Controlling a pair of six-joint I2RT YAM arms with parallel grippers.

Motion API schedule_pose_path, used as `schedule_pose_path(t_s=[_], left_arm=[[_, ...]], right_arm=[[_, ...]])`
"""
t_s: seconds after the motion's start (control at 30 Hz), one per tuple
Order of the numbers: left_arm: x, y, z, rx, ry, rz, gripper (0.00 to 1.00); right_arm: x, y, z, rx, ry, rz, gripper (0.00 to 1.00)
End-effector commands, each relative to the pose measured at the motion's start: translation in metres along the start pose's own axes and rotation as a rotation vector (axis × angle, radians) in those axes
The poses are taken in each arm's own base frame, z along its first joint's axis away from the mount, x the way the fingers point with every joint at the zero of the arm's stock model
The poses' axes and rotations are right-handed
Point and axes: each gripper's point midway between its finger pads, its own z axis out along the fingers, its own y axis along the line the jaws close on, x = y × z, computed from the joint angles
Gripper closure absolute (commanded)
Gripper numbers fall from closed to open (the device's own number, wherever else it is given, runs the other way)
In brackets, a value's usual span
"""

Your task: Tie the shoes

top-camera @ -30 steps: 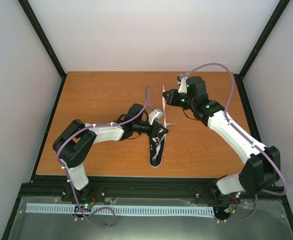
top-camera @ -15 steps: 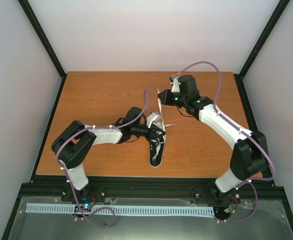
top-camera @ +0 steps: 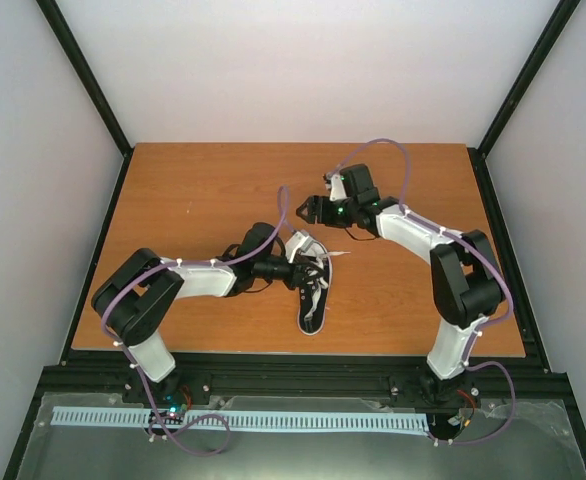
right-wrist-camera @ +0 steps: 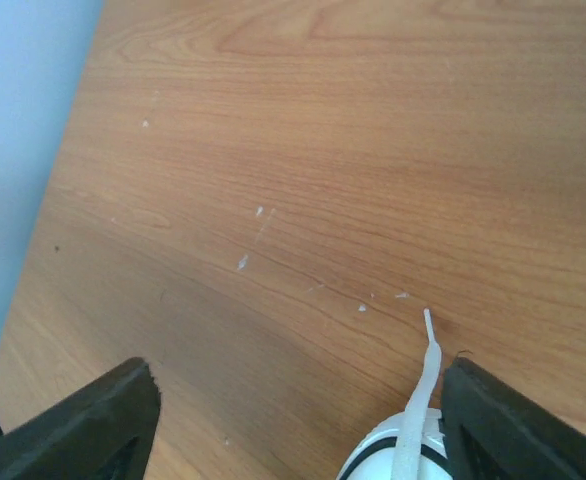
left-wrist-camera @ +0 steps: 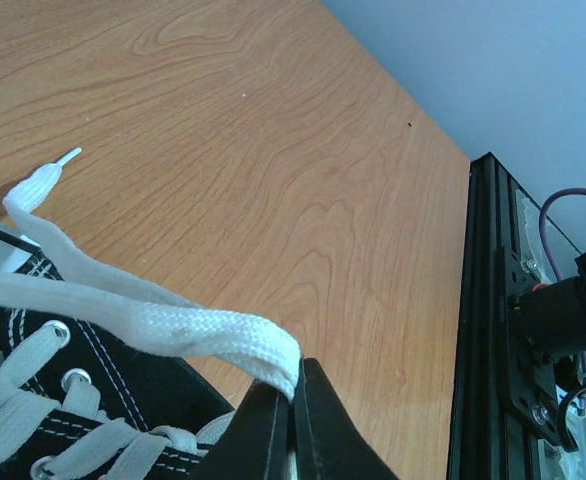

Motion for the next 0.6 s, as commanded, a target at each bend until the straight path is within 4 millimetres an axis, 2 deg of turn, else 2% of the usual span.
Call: schedule_pose_path(t_s=[0.0,0.1,0.17,0.23,0.33,0.4,0.57], left_arm=[[-0.021,-0.013,-0.004,0.025,-0.072,0.031,0.99],[-0.022,-0.015,-0.006,0.027,-0.074,0.021,0.99],[-0.022,-0.015,-0.007,0.024,-0.073,0.007,0.99],[-0.022,-0.015,-0.006,0.024,-0.067,-0.006,0.99],[-0.021,-0.017,-0.006,0.042,-0.054,-0.005,0.99],[-0.020,-0.016,-0.007,0.055,-0.048,-0.007,0.99],[-0.020,-0.017,-0.012,0.097,-0.030,-0.005,0.99]], right_arm=[[-0.032,0.014,-0.043,-0.113,-0.131,-0.041,0.16],[-0.035,0.001,-0.071,-0.101,-0.194,-0.054,0.09],[-0.030,0.003,-0.089,-0.118,-0.230,-0.110,0.07],[-0.018,0.015,-0.104,-0.173,-0.257,-0.193,0.05],[0.008,0.045,-0.126,-0.344,-0.286,-0.319,0.00],[0.026,0.061,-0.133,-0.460,-0.256,-0.360,0.00],[0.054,0.074,-0.124,-0.556,-0.161,-0.400,0.00]])
